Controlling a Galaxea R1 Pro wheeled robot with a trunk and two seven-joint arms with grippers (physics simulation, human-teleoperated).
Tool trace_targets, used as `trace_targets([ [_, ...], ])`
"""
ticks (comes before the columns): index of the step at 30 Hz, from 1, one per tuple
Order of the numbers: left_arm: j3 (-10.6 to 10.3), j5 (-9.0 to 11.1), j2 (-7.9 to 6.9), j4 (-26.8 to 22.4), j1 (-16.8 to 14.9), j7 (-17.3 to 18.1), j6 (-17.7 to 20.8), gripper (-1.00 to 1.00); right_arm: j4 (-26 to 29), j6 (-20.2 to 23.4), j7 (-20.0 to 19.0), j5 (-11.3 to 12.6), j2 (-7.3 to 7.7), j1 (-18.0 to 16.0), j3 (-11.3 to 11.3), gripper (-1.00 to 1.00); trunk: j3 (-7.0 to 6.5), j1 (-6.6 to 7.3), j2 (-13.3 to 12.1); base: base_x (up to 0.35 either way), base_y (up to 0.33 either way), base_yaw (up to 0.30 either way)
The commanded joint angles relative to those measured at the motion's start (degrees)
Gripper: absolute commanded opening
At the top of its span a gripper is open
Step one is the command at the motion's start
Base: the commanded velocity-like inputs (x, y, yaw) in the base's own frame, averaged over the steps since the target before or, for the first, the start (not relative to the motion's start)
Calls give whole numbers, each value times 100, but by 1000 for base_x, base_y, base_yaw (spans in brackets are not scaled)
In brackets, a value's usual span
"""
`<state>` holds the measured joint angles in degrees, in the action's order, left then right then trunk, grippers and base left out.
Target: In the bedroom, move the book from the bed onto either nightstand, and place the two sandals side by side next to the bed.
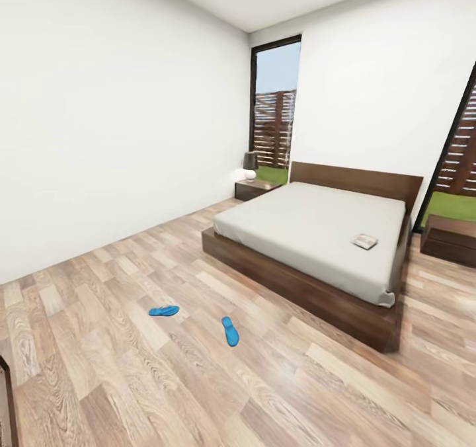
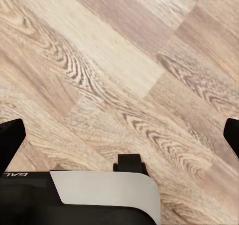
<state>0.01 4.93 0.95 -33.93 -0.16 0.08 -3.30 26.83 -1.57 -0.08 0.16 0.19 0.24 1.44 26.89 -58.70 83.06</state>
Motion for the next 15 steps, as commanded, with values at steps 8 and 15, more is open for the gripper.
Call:
trace_targets([
  [8,6,52,1,1,-2,1,-13,100,7,-10,-1,2,-1,3,9,100,4,-3,2,114,0,250],
  [15,7,52,1,1,-2,1,-13,100,7,-10,-1,2,-1,3,10,100,4,-3,2,48,0,212],
])
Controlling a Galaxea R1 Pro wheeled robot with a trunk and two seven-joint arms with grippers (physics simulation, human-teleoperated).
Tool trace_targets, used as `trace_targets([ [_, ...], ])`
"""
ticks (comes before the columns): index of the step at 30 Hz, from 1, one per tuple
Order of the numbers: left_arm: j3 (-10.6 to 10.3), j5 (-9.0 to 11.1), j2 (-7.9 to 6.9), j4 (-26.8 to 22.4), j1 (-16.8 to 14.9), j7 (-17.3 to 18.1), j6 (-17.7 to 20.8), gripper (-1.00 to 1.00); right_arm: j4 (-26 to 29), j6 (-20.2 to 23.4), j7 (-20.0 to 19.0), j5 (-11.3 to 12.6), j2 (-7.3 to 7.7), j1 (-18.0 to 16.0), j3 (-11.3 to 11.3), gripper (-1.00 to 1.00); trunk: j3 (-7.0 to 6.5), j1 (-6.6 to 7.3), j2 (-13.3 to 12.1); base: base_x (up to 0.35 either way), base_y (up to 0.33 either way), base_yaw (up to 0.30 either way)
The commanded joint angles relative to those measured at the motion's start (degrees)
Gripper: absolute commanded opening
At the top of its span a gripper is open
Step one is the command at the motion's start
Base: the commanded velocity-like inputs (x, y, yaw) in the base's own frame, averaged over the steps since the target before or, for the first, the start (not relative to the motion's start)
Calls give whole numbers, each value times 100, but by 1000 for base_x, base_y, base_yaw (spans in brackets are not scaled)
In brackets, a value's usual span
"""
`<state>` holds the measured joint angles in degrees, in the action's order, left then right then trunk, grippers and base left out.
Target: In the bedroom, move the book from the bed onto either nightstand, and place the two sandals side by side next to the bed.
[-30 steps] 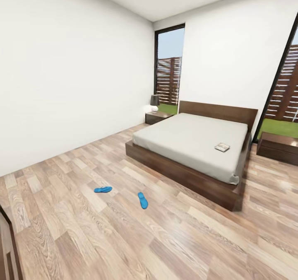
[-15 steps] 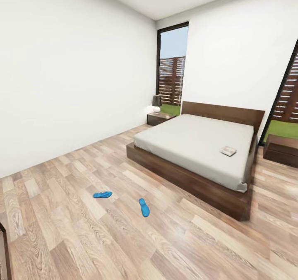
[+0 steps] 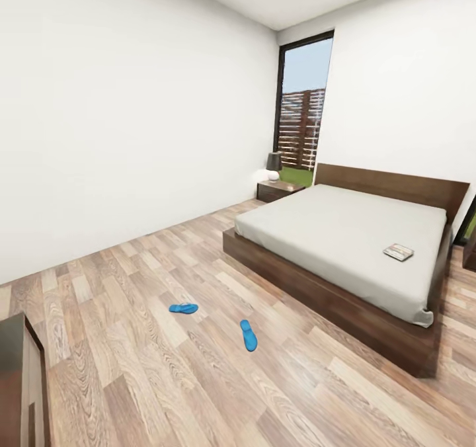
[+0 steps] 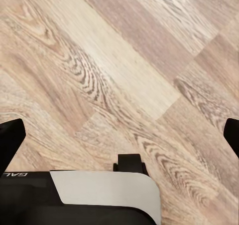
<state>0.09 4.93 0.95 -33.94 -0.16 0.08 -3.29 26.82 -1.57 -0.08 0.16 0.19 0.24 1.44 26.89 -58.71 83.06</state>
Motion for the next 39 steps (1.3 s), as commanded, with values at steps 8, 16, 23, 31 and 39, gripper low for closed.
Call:
trace_targets([
  [8,-3,44,1,1,-2,1,-14,100,7,-10,-1,2,-1,2,7,100,4,-2,2,284,0,17],
  [16,-3,43,-3,1,-2,1,-14,100,7,-9,-1,2,-1,2,5,100,4,-2,2,323,0,40],
  [23,-1,43,-7,1,-2,1,-14,100,7,-8,-9,2,-1,2,8,100,4,-2,2,186,0,237],
  [31,0,43,-7,1,-2,1,-14,100,7,-9,-10,2,-1,2,6,100,4,-2,2,32,0,55],
  [39,0,43,-7,1,-2,1,-14,100,7,-9,-10,2,-1,2,6,100,4,-2,2,245,0,2],
])
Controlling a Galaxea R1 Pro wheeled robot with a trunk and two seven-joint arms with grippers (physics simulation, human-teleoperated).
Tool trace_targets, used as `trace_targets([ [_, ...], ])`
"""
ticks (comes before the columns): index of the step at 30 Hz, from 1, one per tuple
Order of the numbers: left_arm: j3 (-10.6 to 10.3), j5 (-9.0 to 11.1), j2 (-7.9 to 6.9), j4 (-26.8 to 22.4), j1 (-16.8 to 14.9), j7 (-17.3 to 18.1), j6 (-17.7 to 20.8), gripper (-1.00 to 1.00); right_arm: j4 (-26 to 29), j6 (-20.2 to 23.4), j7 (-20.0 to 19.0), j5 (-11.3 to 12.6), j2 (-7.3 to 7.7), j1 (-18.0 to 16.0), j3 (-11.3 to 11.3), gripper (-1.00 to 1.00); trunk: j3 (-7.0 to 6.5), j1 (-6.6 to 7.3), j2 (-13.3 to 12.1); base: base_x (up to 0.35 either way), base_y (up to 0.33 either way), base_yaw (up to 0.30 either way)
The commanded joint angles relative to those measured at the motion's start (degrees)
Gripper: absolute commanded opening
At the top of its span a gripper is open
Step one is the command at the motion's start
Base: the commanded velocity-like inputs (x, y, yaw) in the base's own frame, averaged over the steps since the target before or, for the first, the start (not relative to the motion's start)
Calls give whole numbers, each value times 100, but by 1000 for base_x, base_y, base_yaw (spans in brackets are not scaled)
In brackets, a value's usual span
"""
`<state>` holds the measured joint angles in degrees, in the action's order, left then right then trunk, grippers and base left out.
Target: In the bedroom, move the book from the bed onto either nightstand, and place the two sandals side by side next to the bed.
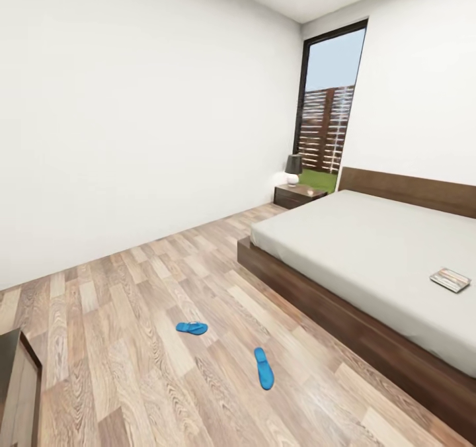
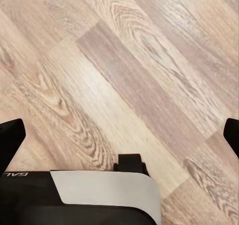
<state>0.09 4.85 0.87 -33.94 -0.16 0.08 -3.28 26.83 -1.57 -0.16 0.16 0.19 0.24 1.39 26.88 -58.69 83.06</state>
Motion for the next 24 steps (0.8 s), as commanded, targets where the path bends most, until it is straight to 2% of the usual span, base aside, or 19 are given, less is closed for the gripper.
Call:
trace_targets([
  [1,0,51,1,2,-2,1,-14,100,7,-10,0,2,-2,2,10,100,4,-3,2,307,0,0],
  [20,0,51,1,2,-2,1,-14,100,7,-10,-2,2,-2,2,10,100,4,-3,2,315,0,0],
  [24,0,51,-4,2,-2,1,-14,100,7,-10,-1,2,-2,2,10,100,4,-3,2,184,0,0],
])
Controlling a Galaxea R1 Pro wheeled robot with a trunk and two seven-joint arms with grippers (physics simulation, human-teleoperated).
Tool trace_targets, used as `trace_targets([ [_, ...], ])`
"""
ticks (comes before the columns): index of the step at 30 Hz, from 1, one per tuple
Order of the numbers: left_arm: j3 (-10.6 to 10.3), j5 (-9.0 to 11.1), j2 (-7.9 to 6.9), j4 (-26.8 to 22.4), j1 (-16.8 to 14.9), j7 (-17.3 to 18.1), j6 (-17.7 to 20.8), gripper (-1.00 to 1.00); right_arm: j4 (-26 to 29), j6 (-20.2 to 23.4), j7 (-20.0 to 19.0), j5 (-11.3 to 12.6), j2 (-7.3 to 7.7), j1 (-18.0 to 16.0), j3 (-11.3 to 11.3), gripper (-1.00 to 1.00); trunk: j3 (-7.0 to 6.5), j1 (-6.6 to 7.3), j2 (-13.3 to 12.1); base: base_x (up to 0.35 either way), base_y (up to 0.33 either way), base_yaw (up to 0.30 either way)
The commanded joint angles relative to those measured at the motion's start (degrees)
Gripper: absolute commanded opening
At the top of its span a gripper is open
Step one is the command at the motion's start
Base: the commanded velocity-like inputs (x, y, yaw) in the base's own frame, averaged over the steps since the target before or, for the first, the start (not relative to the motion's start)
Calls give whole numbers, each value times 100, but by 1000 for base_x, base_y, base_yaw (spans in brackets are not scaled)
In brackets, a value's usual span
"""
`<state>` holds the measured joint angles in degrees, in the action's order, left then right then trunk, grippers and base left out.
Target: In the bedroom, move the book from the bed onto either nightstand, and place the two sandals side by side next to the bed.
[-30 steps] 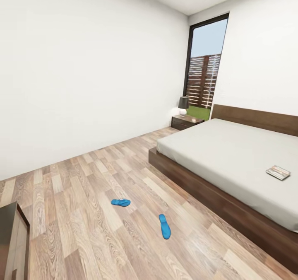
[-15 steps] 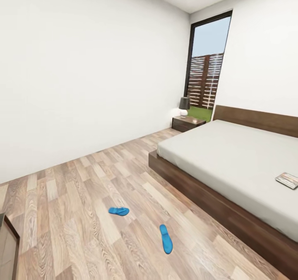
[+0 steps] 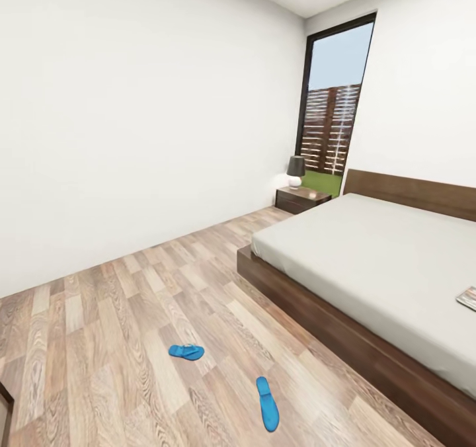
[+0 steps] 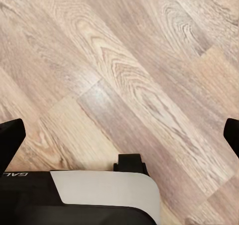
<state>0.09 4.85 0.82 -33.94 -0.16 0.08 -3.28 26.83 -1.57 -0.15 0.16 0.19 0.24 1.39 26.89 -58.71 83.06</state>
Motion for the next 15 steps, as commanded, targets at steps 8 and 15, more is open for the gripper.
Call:
trace_targets([
  [8,0,51,-3,2,-2,1,-14,100,7,-10,-2,2,-1,2,11,100,4,-1,2,28,0,11],
  [15,0,51,-3,2,-2,1,-14,100,7,-9,-2,2,-1,2,10,100,4,-1,2,2,0,155],
])
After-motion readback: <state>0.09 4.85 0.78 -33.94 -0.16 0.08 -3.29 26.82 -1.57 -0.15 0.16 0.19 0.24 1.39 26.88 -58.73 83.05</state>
